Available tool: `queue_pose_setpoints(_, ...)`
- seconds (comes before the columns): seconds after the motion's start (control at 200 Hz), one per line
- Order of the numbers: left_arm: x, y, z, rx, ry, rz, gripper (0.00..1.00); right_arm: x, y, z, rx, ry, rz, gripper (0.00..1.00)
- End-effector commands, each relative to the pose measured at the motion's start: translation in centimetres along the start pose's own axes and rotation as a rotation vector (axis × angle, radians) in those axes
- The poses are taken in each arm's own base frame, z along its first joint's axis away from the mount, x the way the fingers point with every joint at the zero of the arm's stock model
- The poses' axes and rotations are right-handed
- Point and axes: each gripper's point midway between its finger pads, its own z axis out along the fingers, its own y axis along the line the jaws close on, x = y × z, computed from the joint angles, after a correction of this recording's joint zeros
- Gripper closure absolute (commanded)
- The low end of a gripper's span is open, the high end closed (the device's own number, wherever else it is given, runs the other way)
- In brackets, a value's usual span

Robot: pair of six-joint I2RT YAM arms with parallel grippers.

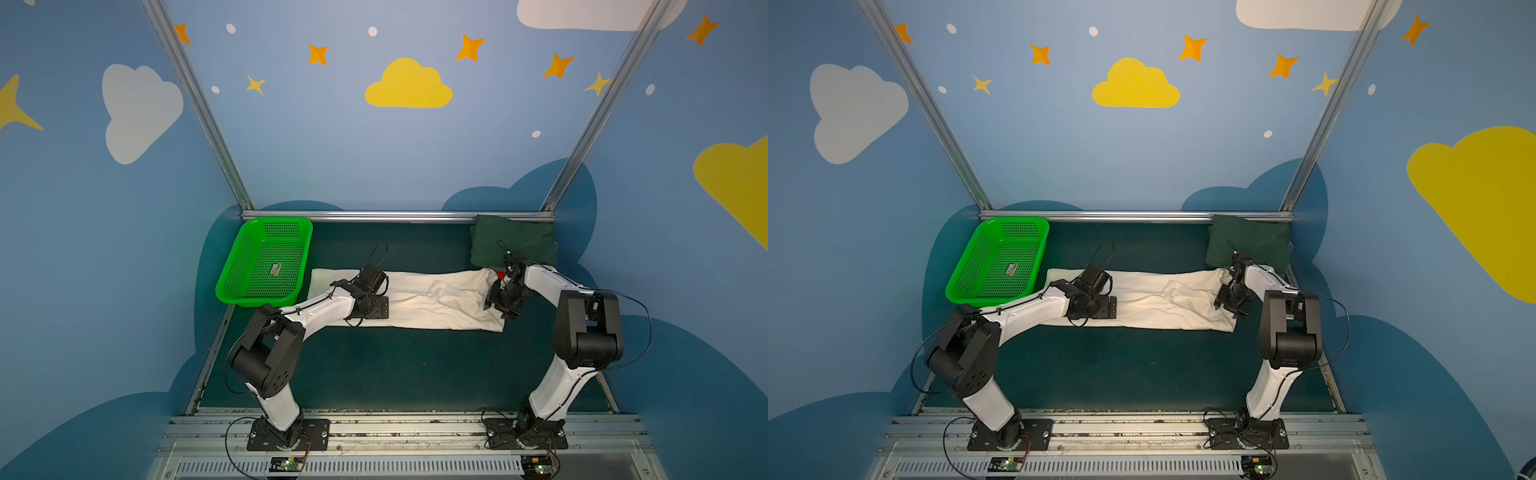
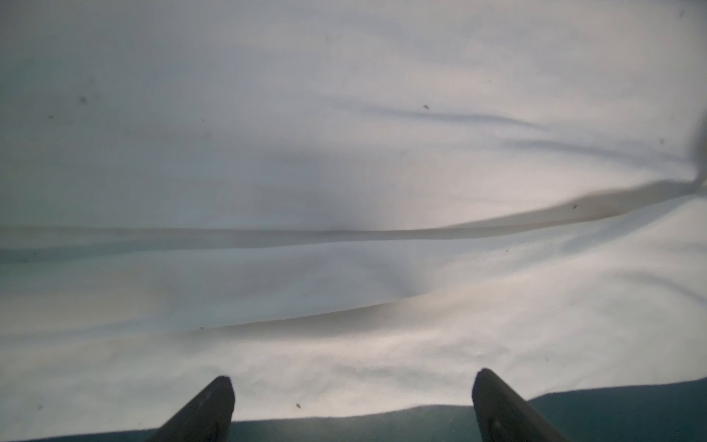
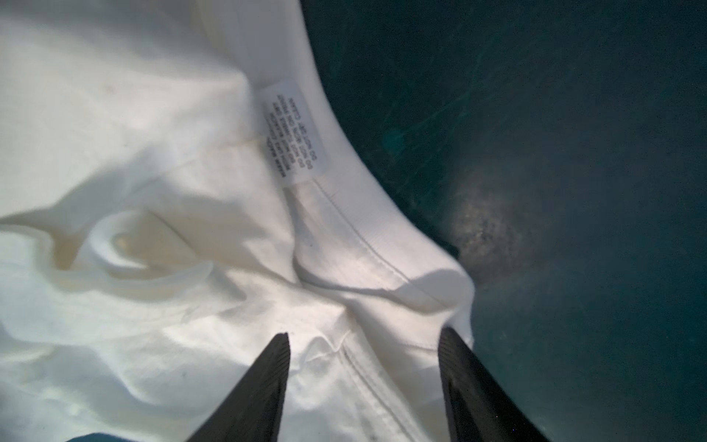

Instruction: Fold and stack the t-shirts

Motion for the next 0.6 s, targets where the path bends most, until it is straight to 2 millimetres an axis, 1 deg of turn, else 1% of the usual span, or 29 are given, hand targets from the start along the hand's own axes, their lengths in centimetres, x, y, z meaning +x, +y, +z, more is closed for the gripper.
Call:
queue_pose_setpoints(0.0, 0.4, -0.5, 0.3, 0.021, -0.004, 0.062, 0.05, -0.3, 0.4, -1.3, -0.018, -0.025, 0.000, 0.40)
queue_pose_setpoints(0.105, 0.8, -0.3, 1.1, 0.006, 0.008, 0.069, 0.06, -0.3, 0.3, -1.1, -0.017, -0.022, 0.000, 0.40)
queue_pose_setpoints(0.27, 0.7, 0.5, 2.1, -0.052, 0.006, 0.092, 0.06, -0.1, 0.2, -0.9, -0.017, -0.014, 0.002, 0.39)
queue_pose_setpoints(0.36, 0.4, 1.9, 2.4, -0.129, -0.020, 0.094, 0.06, -0.1, 0.2, -0.8, -0.014, -0.013, 0.000, 0.40)
queue_pose_setpoints(0.596, -0.2, 4.0, 2.7, -0.235, -0.056, 0.053, 0.06, 0.1, 0.1, -0.6, -0.016, -0.005, -0.004, 0.40)
